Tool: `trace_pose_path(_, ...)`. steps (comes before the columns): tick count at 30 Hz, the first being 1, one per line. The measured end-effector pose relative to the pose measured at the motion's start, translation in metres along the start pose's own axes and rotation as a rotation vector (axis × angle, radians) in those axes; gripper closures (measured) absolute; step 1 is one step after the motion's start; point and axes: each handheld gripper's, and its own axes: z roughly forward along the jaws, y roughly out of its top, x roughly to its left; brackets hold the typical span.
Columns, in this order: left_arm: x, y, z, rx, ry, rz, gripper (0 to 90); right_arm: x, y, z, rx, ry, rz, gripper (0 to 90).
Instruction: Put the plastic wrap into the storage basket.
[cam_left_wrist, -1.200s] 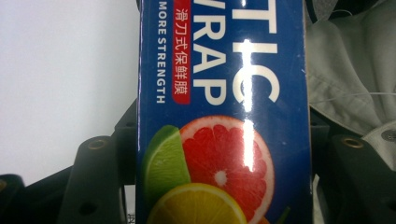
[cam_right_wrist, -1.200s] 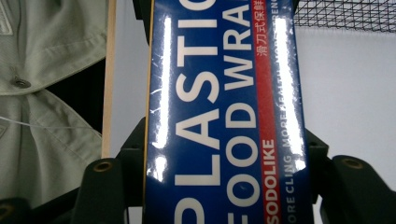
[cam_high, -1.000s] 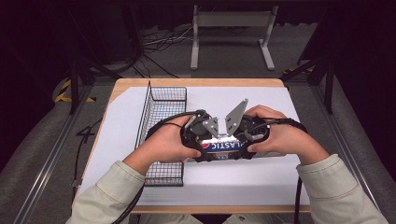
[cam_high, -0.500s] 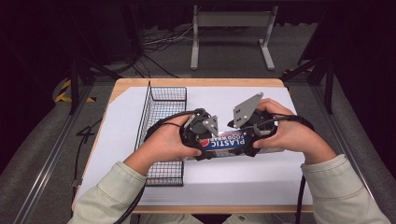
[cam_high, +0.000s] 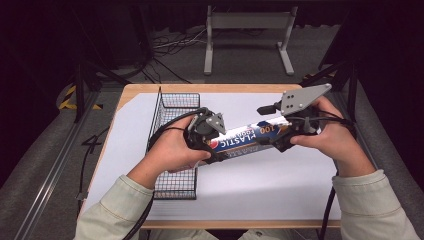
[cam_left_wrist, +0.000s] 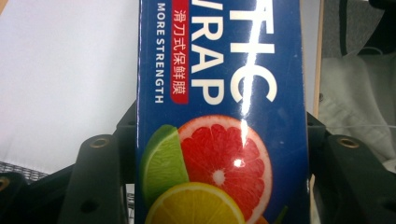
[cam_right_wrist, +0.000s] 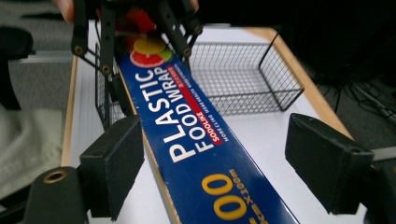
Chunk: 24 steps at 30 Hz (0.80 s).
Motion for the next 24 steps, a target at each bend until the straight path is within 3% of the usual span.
trace_pose_path(7, 0.006, -0.006, -0.010, -0.017, 0.020, -0.081, 40.7, -0.009, -0.008, -0.024, -0.065, -0.076, 0.056, 21.3)
trace_pose_path(11, 0.012, -0.014, -0.018, -0.039, 0.056, -0.161, 40.8, -0.013, -0.015, -0.034, -0.085, -0.116, 0.086, 21.3)
trace_pose_path(15, 0.018, -0.020, -0.021, -0.051, 0.088, -0.284, 40.8, -0.020, -0.026, -0.036, -0.062, -0.175, 0.125, 21.3)
trace_pose_path(24, 0.024, -0.033, -0.033, -0.092, 0.148, -0.422, 40.7, -0.032, -0.050, -0.030, -0.030, -0.231, 0.177, 23.3)
